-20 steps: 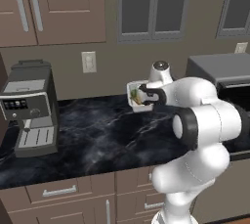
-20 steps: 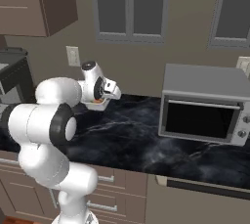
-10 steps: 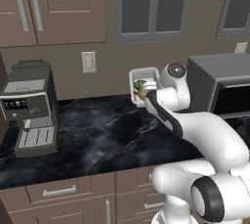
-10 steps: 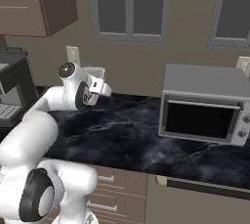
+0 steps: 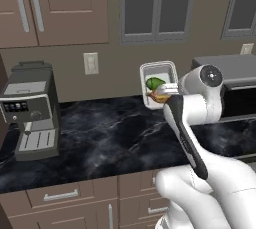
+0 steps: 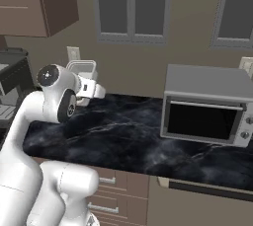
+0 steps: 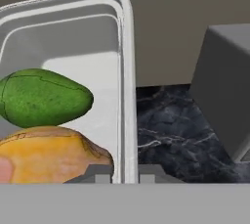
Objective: Place the tupperware on the top shelf of the fridge. Make space for the tupperware among the existing items by rearranging them on the shelves if needed. Close the fridge door when finished.
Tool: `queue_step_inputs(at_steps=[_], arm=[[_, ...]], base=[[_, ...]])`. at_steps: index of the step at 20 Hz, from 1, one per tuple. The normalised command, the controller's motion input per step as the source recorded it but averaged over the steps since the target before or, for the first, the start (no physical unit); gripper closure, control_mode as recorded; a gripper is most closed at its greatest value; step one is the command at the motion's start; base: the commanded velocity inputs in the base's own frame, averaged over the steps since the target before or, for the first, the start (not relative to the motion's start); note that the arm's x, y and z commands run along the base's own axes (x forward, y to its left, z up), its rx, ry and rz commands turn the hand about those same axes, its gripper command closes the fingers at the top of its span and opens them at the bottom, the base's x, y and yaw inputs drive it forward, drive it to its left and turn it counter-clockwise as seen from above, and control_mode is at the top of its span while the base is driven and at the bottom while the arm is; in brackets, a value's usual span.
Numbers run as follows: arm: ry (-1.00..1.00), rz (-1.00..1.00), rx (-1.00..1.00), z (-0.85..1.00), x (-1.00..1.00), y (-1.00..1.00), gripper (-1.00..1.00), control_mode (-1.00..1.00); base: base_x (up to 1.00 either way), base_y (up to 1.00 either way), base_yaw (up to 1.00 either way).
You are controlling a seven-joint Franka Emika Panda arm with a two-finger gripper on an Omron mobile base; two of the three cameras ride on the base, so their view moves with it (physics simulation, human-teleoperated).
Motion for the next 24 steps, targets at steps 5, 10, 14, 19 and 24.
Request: queue_step_inputs(at_steps=[5, 10, 14, 19, 24], arm=[[0.25, 0.00, 0.11, 0.49, -0.79, -0.14, 1.00, -1.00], [0.32, 0.00, 0.09, 0.20, -0.64, -0.09, 1.00, -1.00], [0.21, 0.00, 0.03, 0.00, -0.54, -0.17, 1.00, -1.00], [0.00, 0.00, -0.01, 0.00, -0.37, -0.02, 1.00, -1.00], [-0.10, 0.00, -0.04, 0.00, -0.05, 0.00, 1.00, -1.00]], base=[[0.00, 0.00, 0.00], [0.00, 0.00, 0.00], [0.00, 0.00, 0.00], [0.00, 0.00, 0.00], [0.00, 0.00, 0.00]])
